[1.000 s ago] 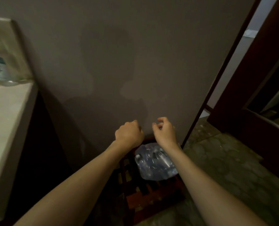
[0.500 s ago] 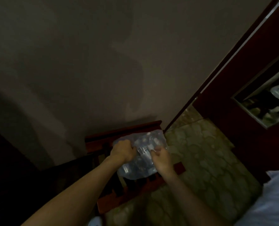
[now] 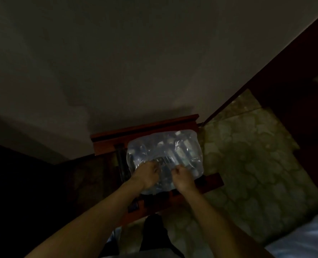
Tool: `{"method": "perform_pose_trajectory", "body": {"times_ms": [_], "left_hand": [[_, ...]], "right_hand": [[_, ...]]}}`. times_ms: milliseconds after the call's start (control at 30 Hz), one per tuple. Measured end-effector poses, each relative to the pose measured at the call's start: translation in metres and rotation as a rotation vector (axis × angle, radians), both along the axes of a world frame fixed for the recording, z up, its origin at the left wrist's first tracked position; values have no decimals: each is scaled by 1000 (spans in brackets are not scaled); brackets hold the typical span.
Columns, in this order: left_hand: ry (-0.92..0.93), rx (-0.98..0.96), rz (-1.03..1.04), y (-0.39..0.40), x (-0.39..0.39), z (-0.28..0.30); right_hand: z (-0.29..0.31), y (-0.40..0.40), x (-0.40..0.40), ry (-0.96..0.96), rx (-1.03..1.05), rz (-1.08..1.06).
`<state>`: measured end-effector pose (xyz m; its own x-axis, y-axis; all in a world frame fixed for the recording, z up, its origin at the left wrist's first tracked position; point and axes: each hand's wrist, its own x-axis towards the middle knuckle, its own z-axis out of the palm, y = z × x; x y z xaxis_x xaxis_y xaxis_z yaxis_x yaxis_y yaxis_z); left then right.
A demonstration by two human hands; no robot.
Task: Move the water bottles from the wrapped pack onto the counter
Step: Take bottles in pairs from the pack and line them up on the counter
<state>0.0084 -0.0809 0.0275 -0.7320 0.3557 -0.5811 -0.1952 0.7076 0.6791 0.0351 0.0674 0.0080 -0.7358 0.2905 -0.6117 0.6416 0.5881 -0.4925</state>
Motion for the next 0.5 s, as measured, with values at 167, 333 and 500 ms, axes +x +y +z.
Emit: {"method": "perform_pose_trajectory", "body": {"times_ms": [167,333,500], "left_hand": [[-84,8,32,39,-13,-31],[-317,-68,110,67,-18,-69],[-376,-180,281,68,-12,-105]], "right_hand": [[-45,23,-28,-97,-126,136],[-89,26,-46,-205,-256,235],[-123,32,-56,-236,-102,317]]}}
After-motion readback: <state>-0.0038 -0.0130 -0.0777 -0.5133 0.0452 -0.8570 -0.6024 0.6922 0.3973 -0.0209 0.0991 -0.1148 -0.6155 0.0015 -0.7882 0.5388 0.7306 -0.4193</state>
